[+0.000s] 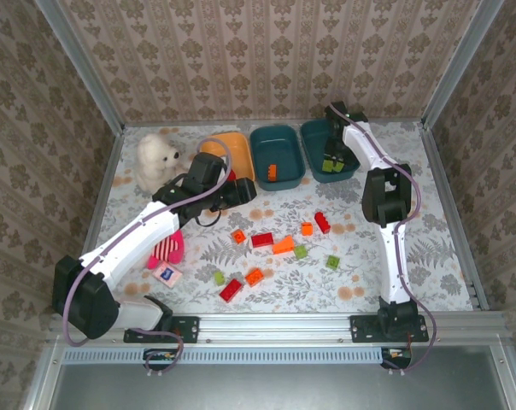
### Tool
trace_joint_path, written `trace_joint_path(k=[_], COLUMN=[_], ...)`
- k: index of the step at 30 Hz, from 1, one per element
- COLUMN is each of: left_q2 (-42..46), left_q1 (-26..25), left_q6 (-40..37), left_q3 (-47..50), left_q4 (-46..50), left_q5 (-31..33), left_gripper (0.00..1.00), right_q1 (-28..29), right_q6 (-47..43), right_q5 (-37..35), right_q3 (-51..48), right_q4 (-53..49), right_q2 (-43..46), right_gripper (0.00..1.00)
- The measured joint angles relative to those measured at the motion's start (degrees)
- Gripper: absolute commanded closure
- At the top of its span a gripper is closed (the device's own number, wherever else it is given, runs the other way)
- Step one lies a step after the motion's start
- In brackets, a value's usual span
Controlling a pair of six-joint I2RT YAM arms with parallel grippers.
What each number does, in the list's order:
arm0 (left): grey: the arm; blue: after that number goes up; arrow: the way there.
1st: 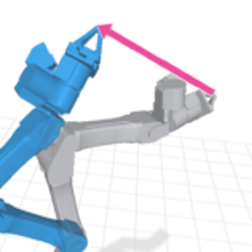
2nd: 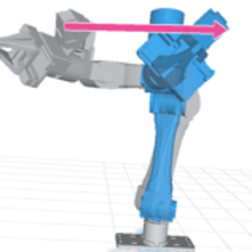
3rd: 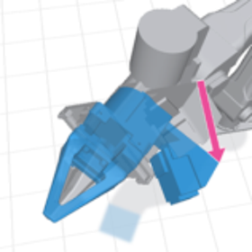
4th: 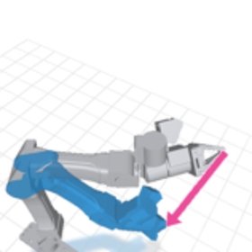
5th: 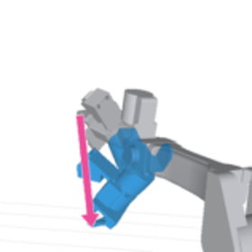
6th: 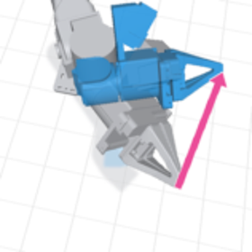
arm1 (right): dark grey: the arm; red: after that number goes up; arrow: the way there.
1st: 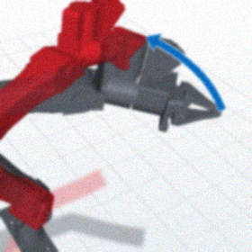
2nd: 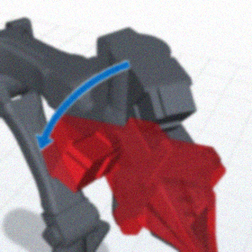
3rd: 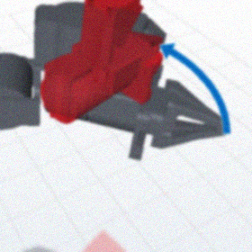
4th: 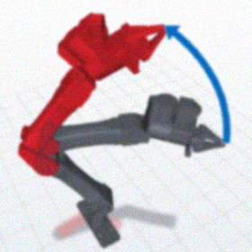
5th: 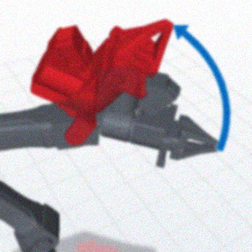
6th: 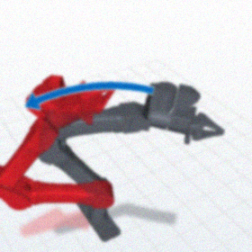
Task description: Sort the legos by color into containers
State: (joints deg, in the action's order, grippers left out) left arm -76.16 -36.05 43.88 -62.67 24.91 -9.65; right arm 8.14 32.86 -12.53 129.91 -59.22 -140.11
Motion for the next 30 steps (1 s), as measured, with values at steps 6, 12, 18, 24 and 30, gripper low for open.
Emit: trace_joint_path(k=[6,12,18,24,30], left_q2=[0.0,-0.1,-0.8,-3.0,-6.2], left_q1=[0.0,-0.3,-1.2,-2.9,-2.4], left_q6=[-0.5,-1.5,-2.4,-4.4,-5.0], left_q3=[0.0,-0.2,-0.5,-1.9,-2.9], left_q4=[1.1,2.9,3.4,6.1,12.1], left_q5=[0.0,-0.5,-1.1,-0.9,1.6], left_gripper=[0.32,0.32,0.32,0.33,0.25], right_q1=[0.2,1.7,6.2,12.2,20.2], right_q6=[-0.2,-0.9,-2.8,-3.6,-2.4], right_q5=[0.9,0.9,1.0,3.5,10.1], right_q3=[0.5,-1.0,-17.1,-43.4,-67.0], right_q4=[0.0,1.2,8.6,16.0,18.8], right_q2=[2.2,13.5,37.2,61.8,78.5], right_gripper=[0.43,0.45,0.44,0.42,0.34])
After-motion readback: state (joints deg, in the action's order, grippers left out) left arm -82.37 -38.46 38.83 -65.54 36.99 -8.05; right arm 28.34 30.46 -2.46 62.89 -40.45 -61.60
